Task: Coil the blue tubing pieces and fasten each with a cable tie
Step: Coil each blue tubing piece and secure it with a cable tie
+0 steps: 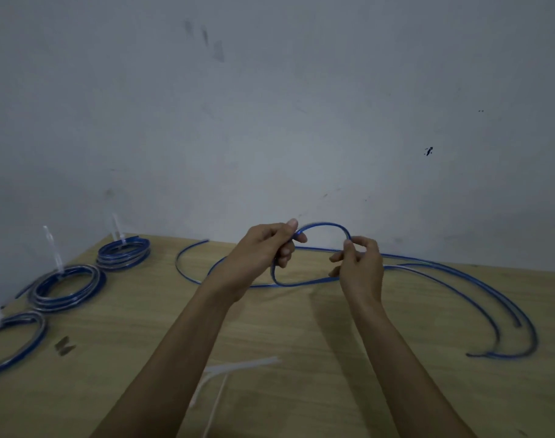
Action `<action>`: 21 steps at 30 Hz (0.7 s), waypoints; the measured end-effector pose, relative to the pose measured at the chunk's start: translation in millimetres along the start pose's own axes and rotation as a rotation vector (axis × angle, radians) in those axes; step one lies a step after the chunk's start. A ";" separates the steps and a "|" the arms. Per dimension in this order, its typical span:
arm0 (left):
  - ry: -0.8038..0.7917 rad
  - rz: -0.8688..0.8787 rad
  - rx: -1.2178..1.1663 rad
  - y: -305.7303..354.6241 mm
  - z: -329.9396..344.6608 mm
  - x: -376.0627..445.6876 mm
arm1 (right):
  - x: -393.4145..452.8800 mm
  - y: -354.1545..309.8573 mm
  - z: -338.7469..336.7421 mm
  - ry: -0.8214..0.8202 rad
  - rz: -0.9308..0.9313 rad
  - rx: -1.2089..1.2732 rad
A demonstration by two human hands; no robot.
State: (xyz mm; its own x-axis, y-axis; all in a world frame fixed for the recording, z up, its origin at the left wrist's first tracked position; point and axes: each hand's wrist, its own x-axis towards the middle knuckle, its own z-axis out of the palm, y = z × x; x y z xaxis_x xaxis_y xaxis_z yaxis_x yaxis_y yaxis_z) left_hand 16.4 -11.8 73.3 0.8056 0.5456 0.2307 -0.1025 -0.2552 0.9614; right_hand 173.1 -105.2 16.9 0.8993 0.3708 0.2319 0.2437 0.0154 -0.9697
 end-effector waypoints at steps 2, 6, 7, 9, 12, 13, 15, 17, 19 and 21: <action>-0.061 -0.044 0.001 1.3 -5.8 0.4 | 0.7 3.1 1.4 -0.019 0.034 0.007; -0.260 -0.149 0.016 5.3 -22.0 -2.9 | -1.2 9.9 4.1 -0.037 0.037 -0.025; -0.276 -0.163 0.037 5.5 -26.1 -4.0 | 0.0 11.9 3.3 -0.033 0.053 -0.019; -0.294 -0.180 0.090 4.0 -33.4 -5.9 | 5.6 15.9 -1.0 -0.020 0.112 0.019; -0.308 -0.144 0.076 -1.1 -37.5 -4.1 | 13.6 19.7 -9.0 -0.025 0.160 0.040; -0.282 -0.116 0.031 -3.1 -36.6 -1.7 | 13.8 19.6 -9.4 -0.049 0.160 0.035; -0.184 -0.061 -0.066 -6.4 -32.1 3.6 | 8.4 17.2 -6.2 -0.118 0.135 0.027; -0.078 -0.022 -0.159 -9.4 -27.1 7.3 | -1.5 11.5 0.6 -0.169 0.092 0.026; 0.001 0.012 -0.256 -12.0 -24.0 9.1 | -11.1 3.8 8.0 -0.205 0.035 0.005; 0.079 0.031 -0.325 -12.0 -22.7 9.8 | -21.2 -4.8 15.3 -0.264 -0.022 -0.041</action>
State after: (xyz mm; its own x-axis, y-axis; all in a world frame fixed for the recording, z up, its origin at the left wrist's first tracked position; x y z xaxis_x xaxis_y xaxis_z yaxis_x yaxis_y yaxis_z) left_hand 12.2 14.7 67.4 0.7528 0.6052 0.2588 -0.3170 -0.0112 0.9483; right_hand 147.3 -98.9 15.5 0.7694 0.6000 0.2193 0.2811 -0.0098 -0.9596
